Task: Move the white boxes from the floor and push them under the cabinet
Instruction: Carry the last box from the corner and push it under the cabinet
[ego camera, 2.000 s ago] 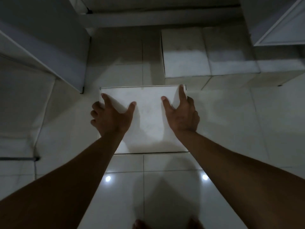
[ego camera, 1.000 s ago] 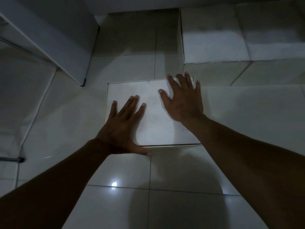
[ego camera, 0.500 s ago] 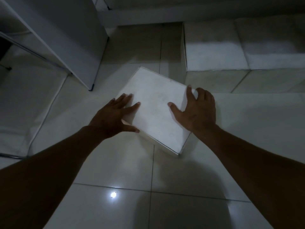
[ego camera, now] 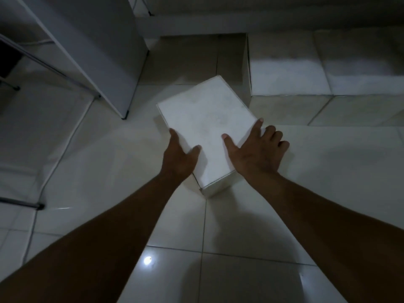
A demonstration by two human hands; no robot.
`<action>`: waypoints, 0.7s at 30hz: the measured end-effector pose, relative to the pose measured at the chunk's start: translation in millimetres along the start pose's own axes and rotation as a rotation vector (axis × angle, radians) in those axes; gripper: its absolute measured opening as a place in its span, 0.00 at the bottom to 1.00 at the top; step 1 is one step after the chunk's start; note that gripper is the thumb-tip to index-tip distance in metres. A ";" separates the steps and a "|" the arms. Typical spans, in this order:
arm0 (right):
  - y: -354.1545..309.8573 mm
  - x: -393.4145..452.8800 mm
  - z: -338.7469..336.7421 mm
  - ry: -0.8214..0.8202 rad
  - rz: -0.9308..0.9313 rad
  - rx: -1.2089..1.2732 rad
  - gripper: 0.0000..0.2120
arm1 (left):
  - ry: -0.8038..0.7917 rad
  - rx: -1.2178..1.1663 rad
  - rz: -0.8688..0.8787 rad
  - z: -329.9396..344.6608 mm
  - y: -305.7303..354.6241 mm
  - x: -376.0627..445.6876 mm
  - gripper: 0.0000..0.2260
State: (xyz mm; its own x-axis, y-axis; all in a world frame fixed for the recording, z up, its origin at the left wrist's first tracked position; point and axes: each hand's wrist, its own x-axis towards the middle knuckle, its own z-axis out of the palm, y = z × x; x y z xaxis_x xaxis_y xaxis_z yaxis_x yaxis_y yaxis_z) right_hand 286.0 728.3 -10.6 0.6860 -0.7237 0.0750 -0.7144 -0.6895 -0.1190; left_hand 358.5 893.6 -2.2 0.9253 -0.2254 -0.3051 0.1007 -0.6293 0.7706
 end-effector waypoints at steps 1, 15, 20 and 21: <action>0.2 -3.9 1.2 0.001 -0.005 -0.010 0.50 | -0.011 0.004 0.016 -0.4 1.7 3.6 0.41; 55.6 -19.5 12.7 0.025 -0.871 0.200 0.38 | -0.373 0.828 0.750 -24.7 1.1 8.5 0.51; 49.9 -11.4 15.3 0.062 -0.863 0.203 0.33 | -0.323 0.958 0.782 -21.2 -0.3 20.1 0.52; 46.5 -8.1 15.4 0.051 -0.862 0.189 0.33 | -0.315 0.971 0.751 -20.3 1.6 24.2 0.51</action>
State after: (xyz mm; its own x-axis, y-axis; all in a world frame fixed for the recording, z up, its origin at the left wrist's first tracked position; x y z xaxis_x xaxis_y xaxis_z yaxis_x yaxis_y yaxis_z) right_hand 249.3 702.5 -32.0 0.9653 0.0423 0.2576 0.0862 -0.9831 -0.1616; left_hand 388.5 902.3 3.0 0.4974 -0.8454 -0.1948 -0.8420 -0.5245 0.1261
